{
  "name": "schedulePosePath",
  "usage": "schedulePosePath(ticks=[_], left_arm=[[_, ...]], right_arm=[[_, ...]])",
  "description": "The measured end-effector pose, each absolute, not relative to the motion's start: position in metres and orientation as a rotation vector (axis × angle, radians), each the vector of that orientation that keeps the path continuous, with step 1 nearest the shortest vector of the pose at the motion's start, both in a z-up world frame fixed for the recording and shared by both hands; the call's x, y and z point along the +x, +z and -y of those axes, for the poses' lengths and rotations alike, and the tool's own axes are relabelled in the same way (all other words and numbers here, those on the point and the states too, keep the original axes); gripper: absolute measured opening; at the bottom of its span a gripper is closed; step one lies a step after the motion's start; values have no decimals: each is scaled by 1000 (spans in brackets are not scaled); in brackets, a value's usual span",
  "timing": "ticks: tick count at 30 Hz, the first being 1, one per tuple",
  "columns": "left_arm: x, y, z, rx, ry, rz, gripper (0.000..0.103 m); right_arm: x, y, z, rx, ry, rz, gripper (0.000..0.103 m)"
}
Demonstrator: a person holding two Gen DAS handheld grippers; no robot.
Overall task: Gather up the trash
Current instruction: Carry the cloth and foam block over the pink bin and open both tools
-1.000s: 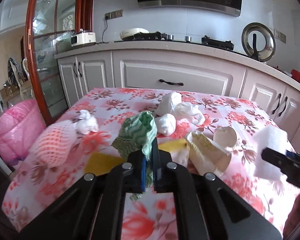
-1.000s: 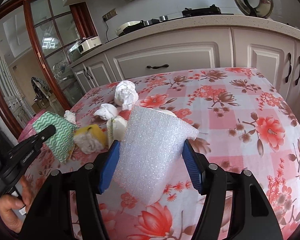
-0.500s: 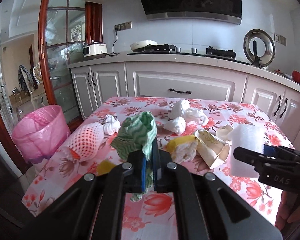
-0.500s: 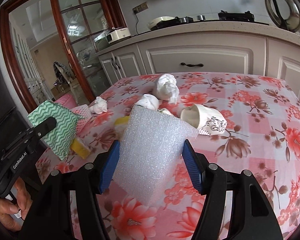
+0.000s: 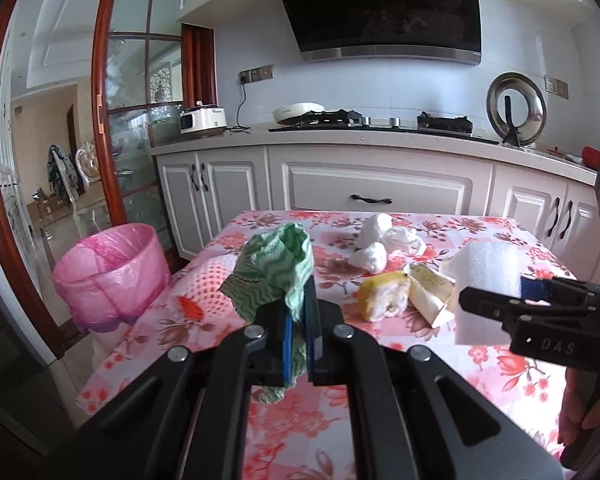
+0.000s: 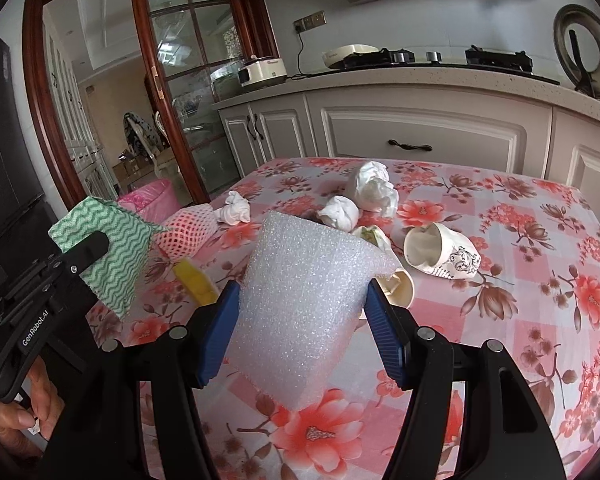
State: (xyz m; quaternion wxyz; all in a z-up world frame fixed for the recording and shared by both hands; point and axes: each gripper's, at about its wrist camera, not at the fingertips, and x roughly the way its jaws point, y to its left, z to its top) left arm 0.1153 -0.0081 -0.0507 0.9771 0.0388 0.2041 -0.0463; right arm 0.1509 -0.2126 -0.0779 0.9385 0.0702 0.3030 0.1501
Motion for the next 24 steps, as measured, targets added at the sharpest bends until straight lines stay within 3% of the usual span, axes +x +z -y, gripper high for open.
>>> schedulePosePath(ticks=[24], left_arm=[[111,-47,-37,-12,-20,-417,5]], right_arm=[[159,-72,167,78,412,-639,60]])
